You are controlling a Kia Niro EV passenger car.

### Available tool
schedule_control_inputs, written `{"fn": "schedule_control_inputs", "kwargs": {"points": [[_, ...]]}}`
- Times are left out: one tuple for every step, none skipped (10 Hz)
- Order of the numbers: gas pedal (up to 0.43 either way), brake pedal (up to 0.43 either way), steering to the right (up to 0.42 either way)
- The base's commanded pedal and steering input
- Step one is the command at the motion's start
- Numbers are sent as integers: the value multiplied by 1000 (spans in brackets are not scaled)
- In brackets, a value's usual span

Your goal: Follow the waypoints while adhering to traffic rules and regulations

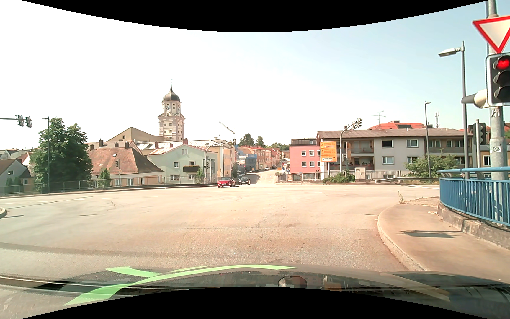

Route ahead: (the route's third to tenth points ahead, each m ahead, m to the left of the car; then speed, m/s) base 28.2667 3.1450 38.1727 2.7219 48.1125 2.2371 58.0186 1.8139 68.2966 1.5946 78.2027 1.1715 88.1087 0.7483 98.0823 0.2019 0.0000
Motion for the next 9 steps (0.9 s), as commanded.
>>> {"fn": "schedule_control_inputs", "kwargs": {"points": [[0,293,-8],[0,293,-8],[0,293,-8],[0,293,-8],[0,293,-8],[0,293,-8],[0,293,-8],[0,293,-8],[0,293,-8]]}}
